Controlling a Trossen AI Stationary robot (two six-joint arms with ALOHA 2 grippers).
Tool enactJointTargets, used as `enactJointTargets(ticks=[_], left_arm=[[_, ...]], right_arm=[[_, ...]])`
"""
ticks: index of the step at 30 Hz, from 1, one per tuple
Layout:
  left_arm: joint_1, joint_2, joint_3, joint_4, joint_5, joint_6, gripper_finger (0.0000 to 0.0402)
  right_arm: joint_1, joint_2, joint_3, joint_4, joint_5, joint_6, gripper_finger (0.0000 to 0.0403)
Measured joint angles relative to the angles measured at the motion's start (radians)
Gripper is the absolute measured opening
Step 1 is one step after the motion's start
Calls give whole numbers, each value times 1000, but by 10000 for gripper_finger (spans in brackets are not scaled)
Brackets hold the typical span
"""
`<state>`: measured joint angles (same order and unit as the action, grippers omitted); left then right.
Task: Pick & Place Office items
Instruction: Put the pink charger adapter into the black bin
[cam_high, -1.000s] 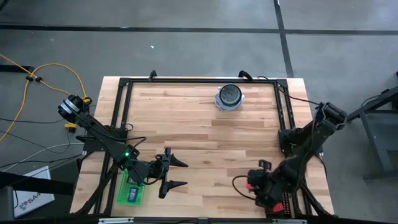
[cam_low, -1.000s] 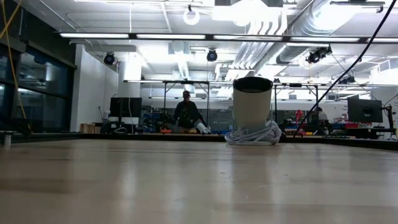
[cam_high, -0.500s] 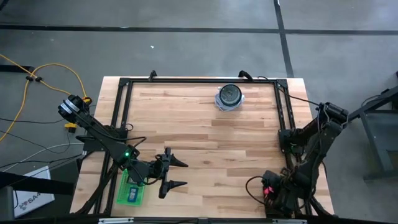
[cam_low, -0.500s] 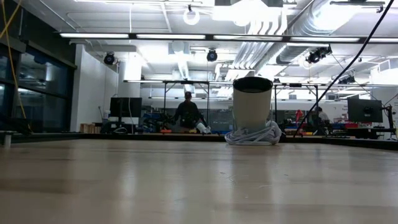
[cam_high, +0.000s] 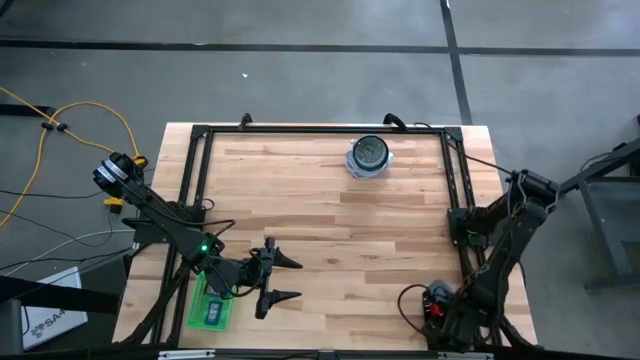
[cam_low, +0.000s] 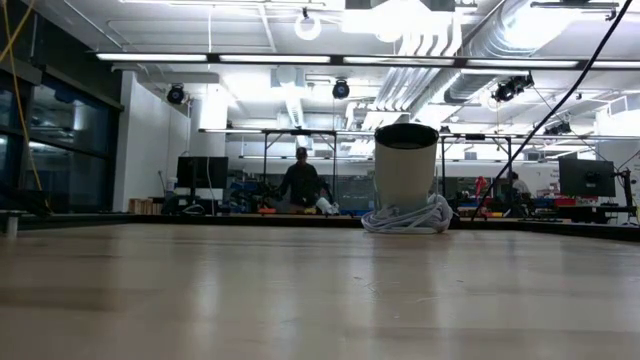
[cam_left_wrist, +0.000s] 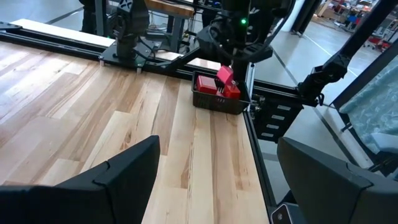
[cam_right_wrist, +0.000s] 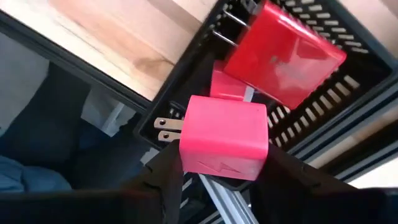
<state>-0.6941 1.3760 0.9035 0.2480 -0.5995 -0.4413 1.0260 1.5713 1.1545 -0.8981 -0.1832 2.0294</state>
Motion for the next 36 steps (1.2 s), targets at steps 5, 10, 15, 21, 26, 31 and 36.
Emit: enactJointTargets(ticks=[5,10,15,21,26,31,36], left_arm=[[0,0,0,0,0,0,317],[0,0,0,0,0,0,317],[0,0,0,0,0,0,317],[0,0,0,0,0,0,317],[0,0,0,0,0,0,317],[0,0,0,0,0,0,317],[0,0,0,0,0,0,317]], right_arm=[[-12,31,0,-2,-36,3,160],[-13,68,0,-2,-52,2,157],[-13,106,0,-2,-53,2,161],[-13,132,0,23,-51,-7,162],[-13,131,0,23,-44,-9,188],[-13,131,0,23,-44,-9,212],[-13,131,0,23,-52,-10,218]])
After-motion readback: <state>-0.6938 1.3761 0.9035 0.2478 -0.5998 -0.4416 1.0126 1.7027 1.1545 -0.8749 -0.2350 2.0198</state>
